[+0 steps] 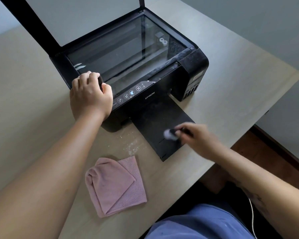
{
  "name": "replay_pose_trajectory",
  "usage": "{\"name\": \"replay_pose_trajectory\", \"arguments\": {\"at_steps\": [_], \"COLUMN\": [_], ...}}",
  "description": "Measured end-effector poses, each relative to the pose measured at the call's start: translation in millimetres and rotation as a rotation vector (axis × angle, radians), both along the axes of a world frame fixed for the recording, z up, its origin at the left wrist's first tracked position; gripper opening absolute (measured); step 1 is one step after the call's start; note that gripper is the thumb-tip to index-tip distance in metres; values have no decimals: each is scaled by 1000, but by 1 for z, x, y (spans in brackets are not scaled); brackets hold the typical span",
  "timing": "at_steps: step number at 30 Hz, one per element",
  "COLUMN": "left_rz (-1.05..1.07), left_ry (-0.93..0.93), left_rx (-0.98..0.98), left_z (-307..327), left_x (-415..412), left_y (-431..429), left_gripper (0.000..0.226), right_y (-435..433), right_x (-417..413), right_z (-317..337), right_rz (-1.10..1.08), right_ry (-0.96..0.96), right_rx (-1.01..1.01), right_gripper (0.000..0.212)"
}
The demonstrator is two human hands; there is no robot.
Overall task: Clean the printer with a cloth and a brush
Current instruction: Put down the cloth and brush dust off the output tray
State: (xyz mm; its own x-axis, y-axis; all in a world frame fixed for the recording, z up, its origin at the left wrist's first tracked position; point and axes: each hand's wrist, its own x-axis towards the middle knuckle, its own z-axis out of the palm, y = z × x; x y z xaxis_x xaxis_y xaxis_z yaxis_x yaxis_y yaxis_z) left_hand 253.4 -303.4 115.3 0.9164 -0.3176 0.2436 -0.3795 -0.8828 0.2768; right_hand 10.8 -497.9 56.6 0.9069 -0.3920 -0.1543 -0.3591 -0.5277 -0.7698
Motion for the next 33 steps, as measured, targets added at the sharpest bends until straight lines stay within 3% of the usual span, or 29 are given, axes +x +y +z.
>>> {"name": "replay_pose_trajectory", "arguments": {"at_steps": [2, 3, 5, 6, 8, 10, 11, 12, 14, 15, 16, 18, 20, 21, 24, 25, 26, 28, 30, 31, 33], "left_rz": [2, 4, 1, 1, 4, 4, 4, 4, 4, 5, 4, 4, 5, 7, 7, 8, 8, 10, 25, 32, 26], "left_ry": [1, 0, -1, 0, 3, 1, -2, -1, 3, 4, 2, -1, 0, -1, 2, 3, 3, 3, -1, -2, -4], "left_rx": [1, 0, -4, -7, -13, -8, -7, -8, -11, -10, -7, -9, -8, -4, 1, 2, 1, -1, 2, 3, 4], "left_z": [0, 1, 1, 1, 2, 1, 1, 1, 1, 0, 0, 1, 1, 1, 1, 1, 2, 3, 3, 3, 2], "left_x": [-1, -1, -2, -3, -3, -3, -3, -2, -3, -3, -3, -2, -3, -4, -4, -5, -5, -5, -6, -7, -9], "left_y": [0, 0, 0, 0, -1, -1, -1, -1, 0, 0, 0, 0, -1, -1, 0, 0, -1, -3, -2, -1, -1], "left_gripper": [43, 43, 43, 43, 44, 45, 45, 45, 46, 46, 46, 47, 45, 44, 41, 41, 41, 40, 40, 40, 41], "right_y": [-11, -6, 26, 34, 13, -18, -21, -14, 20, 31, 32, 12, -3, -2, 34, 36, 27, -3, -23, -24, -7], "right_x": [-1, -1, -3, -4, 1, -4, -7, -8, -8, -9, -6, 1, -1, -3, -5, -6, -2, 9, 12, 13, 13], "right_z": [-1, -1, -4, -3, 1, 1, -2, -2, -7, -5, -1, 4, 1, 0, -5, -7, -8, -5, -5, -2, -1], "right_rz": [-236, -157, 223, 268, -21, -339, -309, -146, 228, 295, 265, -42, -339, -331, 243, 331, 276, -58, -245, -167, 199], "right_ry": [-16, 9, 38, 21, -44, 13, 62, 105, 77, 40, -8, -77, -41, -35, 24, 56, 53, -4, -46, -59, -47], "right_rx": [-184, -220, -101, -53, -84, -263, -320, -338, -237, -167, -112, -30, -101, -160, -206, -184, -167, -150, -278, -353, -355], "right_gripper": [17, 21, 20, 19, 15, 15, 15, 16, 20, 20, 17, 11, 17, 19, 15, 16, 15, 16, 18, 19, 22]}}
